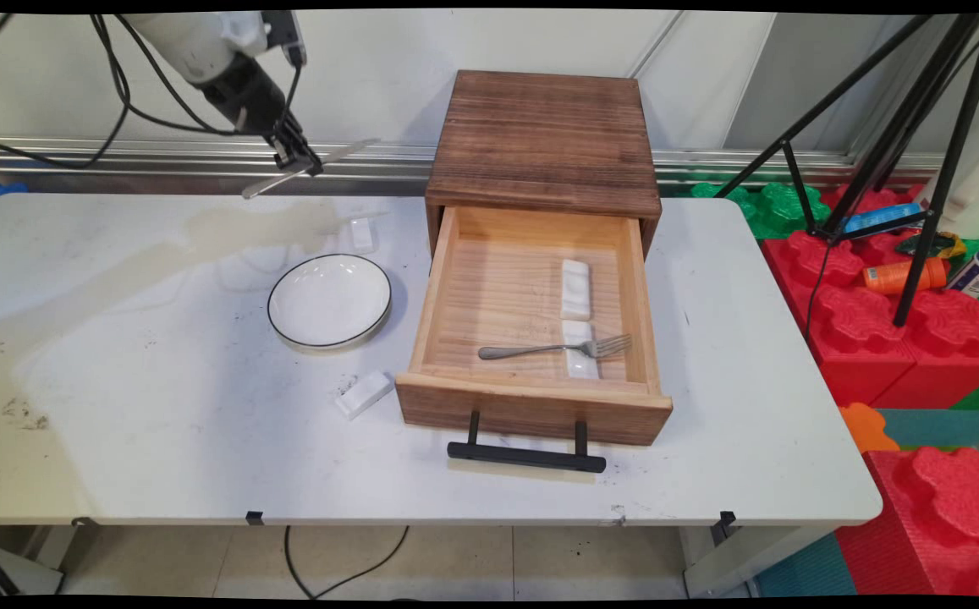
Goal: Place the picked object into the drawer
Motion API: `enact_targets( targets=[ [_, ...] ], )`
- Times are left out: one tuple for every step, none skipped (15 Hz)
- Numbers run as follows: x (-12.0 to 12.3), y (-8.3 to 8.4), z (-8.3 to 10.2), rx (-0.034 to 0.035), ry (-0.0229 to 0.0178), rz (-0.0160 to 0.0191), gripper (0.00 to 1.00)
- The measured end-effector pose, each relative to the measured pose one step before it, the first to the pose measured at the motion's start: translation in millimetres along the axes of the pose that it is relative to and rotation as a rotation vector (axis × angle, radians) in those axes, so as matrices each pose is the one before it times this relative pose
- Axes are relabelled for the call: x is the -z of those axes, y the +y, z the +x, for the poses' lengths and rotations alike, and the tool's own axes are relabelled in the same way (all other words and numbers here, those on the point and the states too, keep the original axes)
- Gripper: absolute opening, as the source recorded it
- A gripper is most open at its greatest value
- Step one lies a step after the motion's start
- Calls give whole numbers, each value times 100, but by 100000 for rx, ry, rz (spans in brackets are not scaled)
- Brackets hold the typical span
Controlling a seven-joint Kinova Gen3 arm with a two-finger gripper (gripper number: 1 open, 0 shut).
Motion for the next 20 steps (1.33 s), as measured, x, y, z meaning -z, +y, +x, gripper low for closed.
enact_targets(
  targets=[
    [1078, 469, 420, -625, 1334, 686, 0],
    [730, 365, 316, -536, 919, 343, 0],
    [1080, 579, 549, -883, 1505, 344, 0],
    [715, 403, 368, -525, 1044, 184, 0],
    [975, 538, 600, -916, 1538, 199, 0],
    [586, 370, 483, -856, 1117, -92, 0],
    [902, 586, 735, -1296, 1676, -62, 0],
    [890, 651, 890, -1545, 1816, -291, 0],
    [652, 526, 801, -1343, 1456, -394, 0],
    [398, 354, 546, -885, 917, -273, 0],
    [622, 617, 987, -1760, 1514, -484, 0],
    [452, 477, 828, -1459, 1205, -414, 0],
    [234, 322, 620, -1122, 774, -383, 0],
    [333, 448, 865, -1492, 1057, -523, 0],
    [294, 522, 1046, -1707, 1154, -728, 0],
    [180, 406, 881, -1253, 889, -638, 0],
    [63, 254, 610, -798, 525, -445, 0],
    [-5, 395, 1103, -1337, 901, -736, 0],
    [-28, 299, 881, -963, 678, -537, 0],
    [-176, 309, 1049, -961, 704, -619, 0]
  ],
)
